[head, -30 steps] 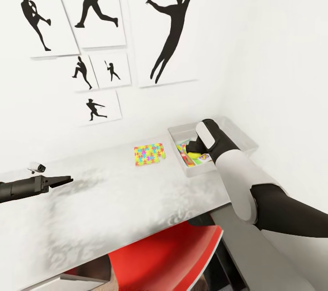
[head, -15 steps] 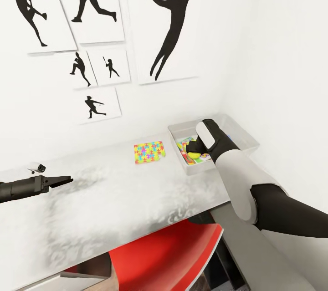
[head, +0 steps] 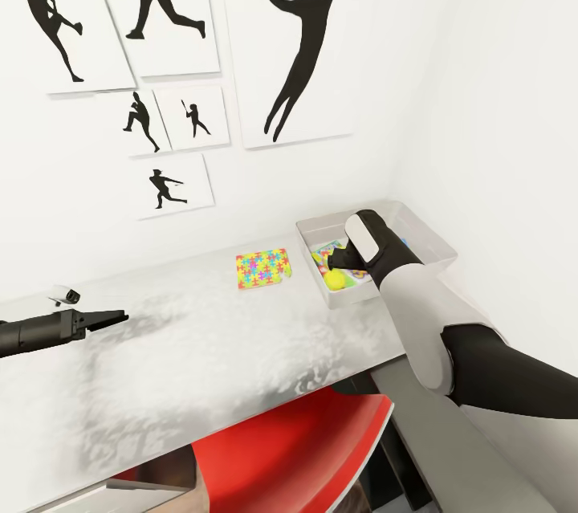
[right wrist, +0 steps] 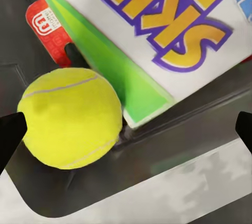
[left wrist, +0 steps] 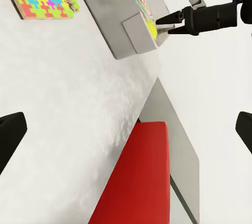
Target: Put all the toys in the child's room - the three board games (two on the bed and one on the table), the two jigsaw puzzles on the table, and the tennis ball on the table - inside the toy box on the table in the child's room.
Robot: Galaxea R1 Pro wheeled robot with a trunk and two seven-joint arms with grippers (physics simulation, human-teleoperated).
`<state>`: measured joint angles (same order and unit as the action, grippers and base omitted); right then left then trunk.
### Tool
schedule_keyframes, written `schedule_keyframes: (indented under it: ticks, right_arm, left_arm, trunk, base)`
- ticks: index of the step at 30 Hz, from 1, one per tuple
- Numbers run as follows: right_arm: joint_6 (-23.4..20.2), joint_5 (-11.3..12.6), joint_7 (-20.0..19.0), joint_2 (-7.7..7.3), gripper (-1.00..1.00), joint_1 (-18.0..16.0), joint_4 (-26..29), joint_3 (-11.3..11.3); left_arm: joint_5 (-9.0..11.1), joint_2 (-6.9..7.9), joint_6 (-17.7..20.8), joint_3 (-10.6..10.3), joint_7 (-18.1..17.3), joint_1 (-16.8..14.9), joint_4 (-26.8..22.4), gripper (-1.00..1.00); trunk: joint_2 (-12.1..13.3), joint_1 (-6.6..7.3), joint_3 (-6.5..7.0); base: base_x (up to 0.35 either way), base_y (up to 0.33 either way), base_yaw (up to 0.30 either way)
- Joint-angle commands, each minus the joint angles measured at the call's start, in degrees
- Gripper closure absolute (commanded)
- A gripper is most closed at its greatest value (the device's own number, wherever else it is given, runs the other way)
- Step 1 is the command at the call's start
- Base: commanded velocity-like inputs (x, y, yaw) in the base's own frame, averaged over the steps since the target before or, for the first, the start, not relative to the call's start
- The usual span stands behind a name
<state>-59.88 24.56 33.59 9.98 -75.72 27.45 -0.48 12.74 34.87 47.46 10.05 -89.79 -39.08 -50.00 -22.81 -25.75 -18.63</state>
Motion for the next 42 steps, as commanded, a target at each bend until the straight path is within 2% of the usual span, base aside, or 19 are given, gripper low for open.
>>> schedule_keyframes:
  ticks: [1,23,25,30,36,42]
  right_arm:
    - [-0.12,0.51,0.51,0.02,-1.00,-0.05,0.05,-0.05]
    - [0.29,0.40,0.60,0.02,-1.00,-0.05,0.90,-0.05]
    - [0.23,0.40,0.62,0.02,-1.00,-0.05,2.36,-0.05]
    - [-0.12,0.46,0.68,0.02,-1.00,0.39,10.56,0.03]
    - [-0.12,0.61,0.69,0.02,-1.00,0.48,12.88,0.19]
    - [-0.12,2.26,0.69,0.02,-1.00,0.54,14.52,0.27]
  left_arm:
    - [0.00,0.02,0.61,-0.03,-0.21,-0.04,-0.01,-1.00]
    - [0.00,0.02,0.62,-0.03,-0.21,-0.04,-0.01,-1.00]
    - [0.00,0.02,0.62,-0.03,-0.21,-0.04,-0.01,-1.00]
    - [0.00,0.11,0.58,-0.03,-0.21,-0.04,-0.01,-1.00]
    - [0.00,0.75,0.60,-0.03,-0.21,-0.05,-0.01,-1.00]
    - [0.02,0.89,0.61,-0.03,-0.21,-0.04,-0.01,-1.00]
  trunk:
    - [-0.11,-0.03,-0.10]
    - [-0.11,-0.03,-0.10]
    - [-0.11,-0.03,-0.03]
    - [-0.11,-0.03,0.36]
    - [-0.11,-0.03,0.90]
    - [-0.11,-0.03,1.46]
  base:
    - [0.000,0.000,0.000]
    - [0.000,0.000,0.000]
    - [-0.002,0.000,-0.002]
    - [-0.052,0.000,-0.049]
    - [-0.096,0.009,-0.067]
    - [-0.232,0.113,-0.004]
